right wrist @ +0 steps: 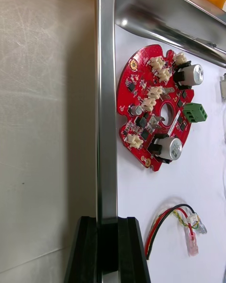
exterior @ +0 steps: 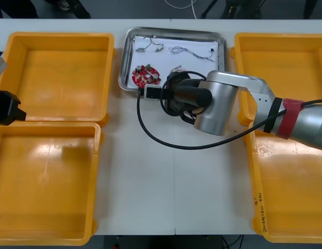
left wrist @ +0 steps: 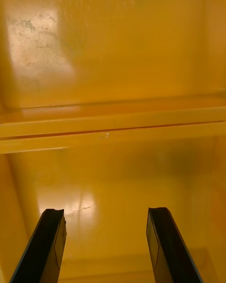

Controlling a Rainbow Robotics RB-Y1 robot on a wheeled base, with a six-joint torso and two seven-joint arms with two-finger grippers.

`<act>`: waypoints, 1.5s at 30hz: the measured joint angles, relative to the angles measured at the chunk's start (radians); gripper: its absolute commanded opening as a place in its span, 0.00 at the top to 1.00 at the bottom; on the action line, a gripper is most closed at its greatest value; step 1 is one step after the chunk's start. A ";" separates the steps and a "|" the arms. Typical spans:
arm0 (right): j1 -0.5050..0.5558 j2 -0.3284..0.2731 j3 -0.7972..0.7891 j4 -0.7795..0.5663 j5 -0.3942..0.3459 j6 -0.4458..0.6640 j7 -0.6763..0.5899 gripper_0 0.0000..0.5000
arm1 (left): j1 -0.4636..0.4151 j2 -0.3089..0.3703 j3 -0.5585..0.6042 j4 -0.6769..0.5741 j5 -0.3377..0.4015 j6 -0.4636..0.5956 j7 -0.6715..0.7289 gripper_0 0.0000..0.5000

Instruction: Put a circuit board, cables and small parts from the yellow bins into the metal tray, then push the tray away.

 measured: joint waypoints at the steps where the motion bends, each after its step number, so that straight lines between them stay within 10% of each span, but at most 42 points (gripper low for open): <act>1: 0.000 0.000 -0.001 0.002 0.000 -0.002 0.000 1.00 | 0.000 0.000 0.000 0.000 0.000 0.000 0.000 0.00; 20: -0.001 0.000 -0.003 0.004 0.000 -0.004 0.001 0.93 | 0.000 0.000 0.000 0.000 0.000 0.000 0.000 0.00; 25: -0.001 0.000 -0.003 0.004 0.002 -0.010 0.001 0.36 | 0.000 0.000 0.000 0.000 0.000 0.000 0.000 0.00; 30: -0.003 0.000 -0.003 0.004 0.007 -0.014 0.024 0.00 | 0.000 0.000 0.000 0.000 0.000 0.000 0.000 0.00; 45: -0.011 0.001 -0.056 -0.040 -0.061 0.150 0.033 0.00 | 0.000 0.000 0.000 0.000 0.000 0.000 0.000 0.00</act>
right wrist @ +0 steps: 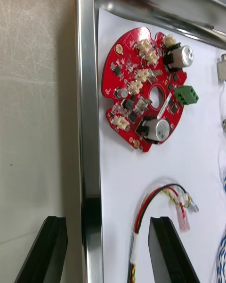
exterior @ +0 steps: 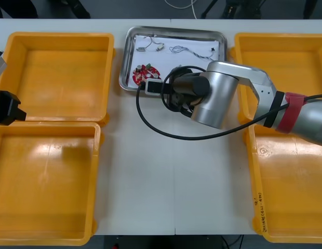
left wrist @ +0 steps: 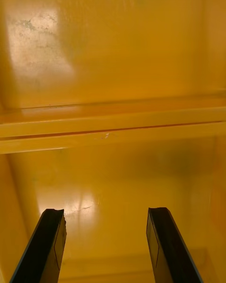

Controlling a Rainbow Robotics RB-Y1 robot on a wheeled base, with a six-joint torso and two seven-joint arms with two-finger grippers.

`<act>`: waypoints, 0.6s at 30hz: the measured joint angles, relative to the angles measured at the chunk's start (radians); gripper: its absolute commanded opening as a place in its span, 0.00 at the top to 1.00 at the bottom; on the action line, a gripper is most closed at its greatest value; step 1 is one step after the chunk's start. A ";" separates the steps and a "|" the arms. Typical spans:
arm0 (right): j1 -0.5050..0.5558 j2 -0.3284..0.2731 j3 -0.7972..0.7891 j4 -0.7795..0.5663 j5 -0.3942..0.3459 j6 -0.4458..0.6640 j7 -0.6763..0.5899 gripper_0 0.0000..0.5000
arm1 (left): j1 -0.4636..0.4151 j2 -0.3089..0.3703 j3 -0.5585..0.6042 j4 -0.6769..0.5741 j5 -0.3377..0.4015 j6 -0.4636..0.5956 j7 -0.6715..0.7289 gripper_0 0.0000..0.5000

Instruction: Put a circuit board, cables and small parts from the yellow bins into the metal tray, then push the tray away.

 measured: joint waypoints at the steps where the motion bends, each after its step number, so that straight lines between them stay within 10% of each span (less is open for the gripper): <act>1: 0.000 0.000 -0.012 -0.018 -0.005 0.032 0.000 0.00 | 0.000 0.000 0.000 0.000 0.000 0.000 0.000 0.00; 18: 0.045 -0.001 -0.199 -0.393 -0.097 0.525 0.000 0.00 | 0.000 0.000 0.000 0.000 0.000 0.000 0.000 0.00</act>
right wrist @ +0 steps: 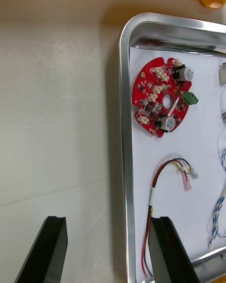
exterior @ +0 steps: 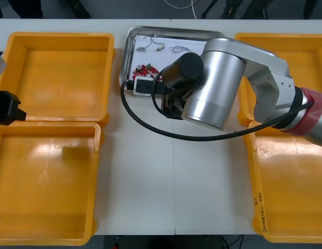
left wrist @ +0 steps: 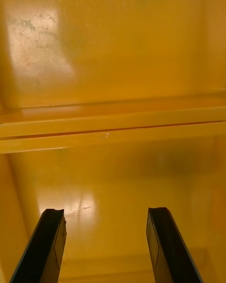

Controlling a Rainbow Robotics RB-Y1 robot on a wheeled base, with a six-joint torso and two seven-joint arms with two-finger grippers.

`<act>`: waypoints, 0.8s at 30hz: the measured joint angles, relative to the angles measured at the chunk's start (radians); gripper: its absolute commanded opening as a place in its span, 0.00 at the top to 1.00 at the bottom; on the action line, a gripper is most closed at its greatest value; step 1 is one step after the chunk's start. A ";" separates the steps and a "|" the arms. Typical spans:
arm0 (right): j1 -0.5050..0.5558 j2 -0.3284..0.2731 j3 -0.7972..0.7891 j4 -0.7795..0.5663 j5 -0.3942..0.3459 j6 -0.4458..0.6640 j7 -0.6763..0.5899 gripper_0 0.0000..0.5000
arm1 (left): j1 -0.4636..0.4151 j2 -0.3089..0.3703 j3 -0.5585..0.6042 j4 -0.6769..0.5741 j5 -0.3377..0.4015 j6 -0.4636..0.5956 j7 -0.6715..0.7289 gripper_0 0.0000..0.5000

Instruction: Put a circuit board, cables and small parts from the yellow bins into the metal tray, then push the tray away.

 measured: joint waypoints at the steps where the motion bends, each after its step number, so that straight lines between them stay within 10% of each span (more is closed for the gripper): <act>1: 0.015 0.000 -0.022 -0.030 0.000 0.036 0.000 0.00 | 0.000 0.000 0.000 0.000 0.000 0.000 0.000 0.00; 17: 0.268 -0.001 -0.298 -0.479 0.001 0.526 -0.191 0.00 | 0.000 0.000 0.000 0.000 0.000 0.000 0.000 0.00; 24: 0.364 -0.001 -0.414 -0.597 -0.002 0.567 -0.253 0.00 | 0.000 0.000 0.000 -0.001 0.000 0.000 0.000 0.00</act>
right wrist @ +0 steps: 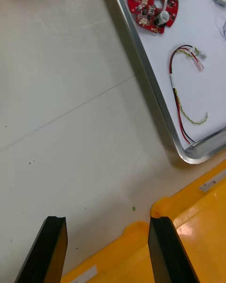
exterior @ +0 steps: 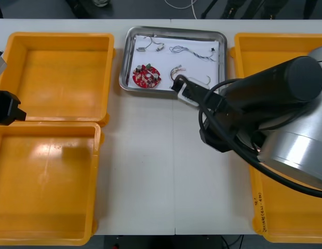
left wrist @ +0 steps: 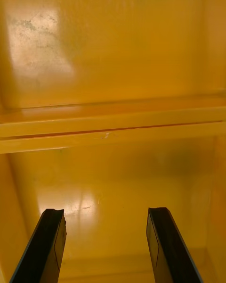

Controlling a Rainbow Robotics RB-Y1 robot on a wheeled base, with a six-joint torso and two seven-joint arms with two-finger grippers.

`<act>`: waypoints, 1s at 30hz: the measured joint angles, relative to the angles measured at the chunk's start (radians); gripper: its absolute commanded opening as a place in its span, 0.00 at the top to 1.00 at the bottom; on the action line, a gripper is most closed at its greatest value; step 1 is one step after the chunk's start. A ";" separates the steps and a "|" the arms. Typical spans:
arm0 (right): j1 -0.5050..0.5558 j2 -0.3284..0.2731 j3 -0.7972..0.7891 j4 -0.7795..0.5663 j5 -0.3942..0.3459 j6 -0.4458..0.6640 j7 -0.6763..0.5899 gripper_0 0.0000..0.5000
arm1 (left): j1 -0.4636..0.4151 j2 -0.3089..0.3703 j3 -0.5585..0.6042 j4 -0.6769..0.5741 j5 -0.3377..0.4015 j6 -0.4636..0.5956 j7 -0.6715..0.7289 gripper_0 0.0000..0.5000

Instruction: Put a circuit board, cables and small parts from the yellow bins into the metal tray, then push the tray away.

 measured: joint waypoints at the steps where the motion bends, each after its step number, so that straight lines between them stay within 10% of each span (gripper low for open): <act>1: 0.015 0.000 -0.023 -0.008 -0.008 0.000 -0.043 0.00 | 0.000 0.000 0.000 0.000 0.000 0.000 0.000 0.00; 15: 0.204 -0.010 -0.395 -0.007 -0.227 0.001 -0.440 0.00 | 0.000 0.000 0.000 0.000 0.000 0.000 0.000 0.00; 30: 0.245 -0.126 -0.589 0.273 -0.363 0.001 -0.456 0.00 | 0.000 0.000 0.000 0.000 0.000 0.000 0.000 0.00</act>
